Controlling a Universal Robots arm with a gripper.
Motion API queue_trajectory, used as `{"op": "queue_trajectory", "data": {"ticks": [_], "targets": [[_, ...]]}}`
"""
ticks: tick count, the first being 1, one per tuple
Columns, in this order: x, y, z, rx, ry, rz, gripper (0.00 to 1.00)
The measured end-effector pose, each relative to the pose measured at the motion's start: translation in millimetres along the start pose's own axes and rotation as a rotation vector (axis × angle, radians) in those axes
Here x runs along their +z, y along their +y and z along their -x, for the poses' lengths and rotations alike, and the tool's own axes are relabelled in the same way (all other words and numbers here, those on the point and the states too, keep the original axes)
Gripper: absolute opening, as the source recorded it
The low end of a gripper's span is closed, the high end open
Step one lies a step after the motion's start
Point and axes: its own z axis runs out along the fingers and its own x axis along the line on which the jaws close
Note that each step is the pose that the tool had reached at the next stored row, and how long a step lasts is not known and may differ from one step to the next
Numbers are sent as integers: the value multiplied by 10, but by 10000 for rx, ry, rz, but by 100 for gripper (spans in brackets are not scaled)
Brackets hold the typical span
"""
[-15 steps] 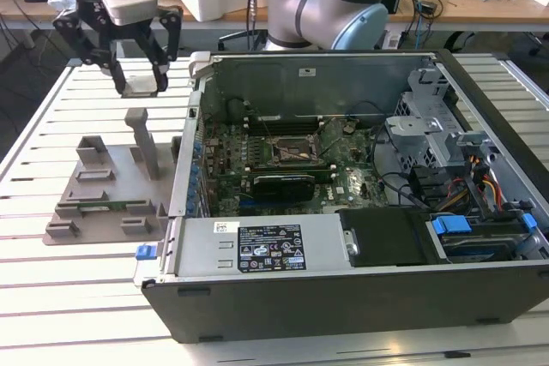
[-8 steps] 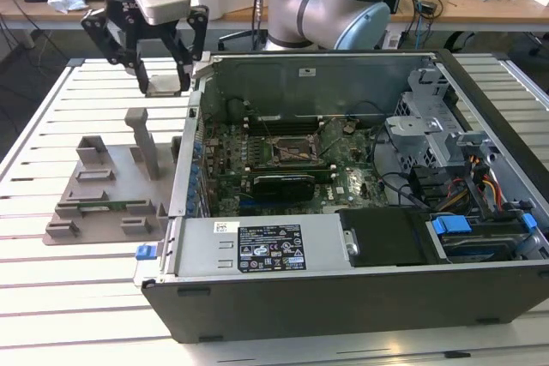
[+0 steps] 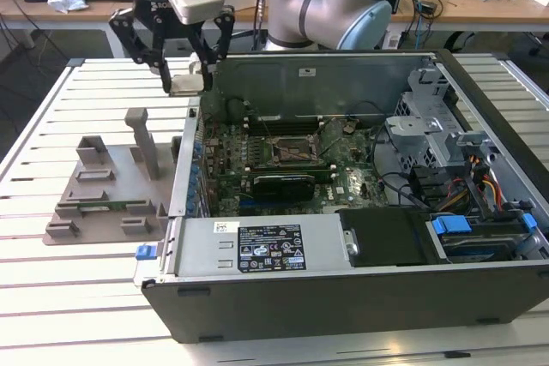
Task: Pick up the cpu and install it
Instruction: 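Pick up the cpu and move it towards the insertion slot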
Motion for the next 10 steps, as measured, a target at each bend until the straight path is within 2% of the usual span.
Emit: {"op": "queue_trajectory", "data": {"ticks": [1,4,6,10], "targets": [[13,6,41,1,15,0,55],[73,23,101,1,62,0,55],[159,55,221,-2,138,1,55],[247,92,404,-4,229,1,55]]}}
